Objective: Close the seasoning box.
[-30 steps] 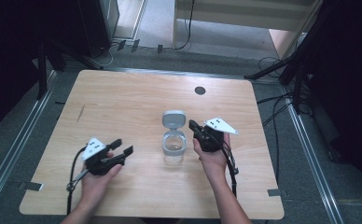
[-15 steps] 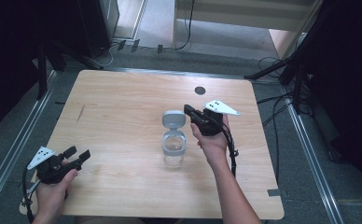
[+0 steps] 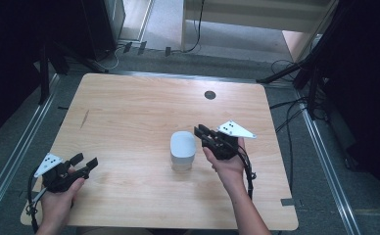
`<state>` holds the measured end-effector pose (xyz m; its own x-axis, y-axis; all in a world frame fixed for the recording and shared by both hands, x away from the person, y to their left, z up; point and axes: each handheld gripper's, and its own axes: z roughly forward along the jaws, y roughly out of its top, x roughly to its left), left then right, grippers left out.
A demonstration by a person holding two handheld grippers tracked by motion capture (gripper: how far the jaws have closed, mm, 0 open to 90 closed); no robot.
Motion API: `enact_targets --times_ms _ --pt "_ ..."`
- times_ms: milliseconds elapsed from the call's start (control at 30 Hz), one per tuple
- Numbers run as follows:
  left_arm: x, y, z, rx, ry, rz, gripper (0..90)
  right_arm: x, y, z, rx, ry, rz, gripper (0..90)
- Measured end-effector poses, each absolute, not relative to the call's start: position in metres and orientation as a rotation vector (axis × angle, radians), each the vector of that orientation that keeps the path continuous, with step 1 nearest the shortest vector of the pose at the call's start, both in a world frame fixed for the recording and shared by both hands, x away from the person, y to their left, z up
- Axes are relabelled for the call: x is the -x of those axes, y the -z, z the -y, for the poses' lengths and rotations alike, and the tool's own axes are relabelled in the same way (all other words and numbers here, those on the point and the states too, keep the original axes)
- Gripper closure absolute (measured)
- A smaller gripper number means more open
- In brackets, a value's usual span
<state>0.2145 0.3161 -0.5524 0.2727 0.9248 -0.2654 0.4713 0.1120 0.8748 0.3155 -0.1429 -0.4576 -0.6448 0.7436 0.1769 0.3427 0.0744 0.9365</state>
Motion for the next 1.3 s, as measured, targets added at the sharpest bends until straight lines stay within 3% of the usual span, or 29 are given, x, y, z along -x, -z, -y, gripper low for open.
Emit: enact_targets --times_ms 33,133,300,1300 --pt "-0.215 0.552 -0.316 -1.517 -0.555 -1.352 30.3 -0.315 0.458 0.143 -1.08 -1.592 -2.011 62.5" --pt "-0.215 0.552 -0.313 -1.544 -0.574 -1.345 25.8 -0.31 0.463 0.157 -1.129 -1.516 -1.937 26.9" --pt "-0.213 0.551 -0.313 -1.539 -0.57 -1.306 15.7 -0.301 0.472 0.186 -1.188 -1.58 -1.899 15.2" --pt "-0.21 0.55 -0.312 -1.537 -0.583 -1.287 14.0 -0.234 0.54 0.319 -1.492 -1.304 -1.815 16.9"
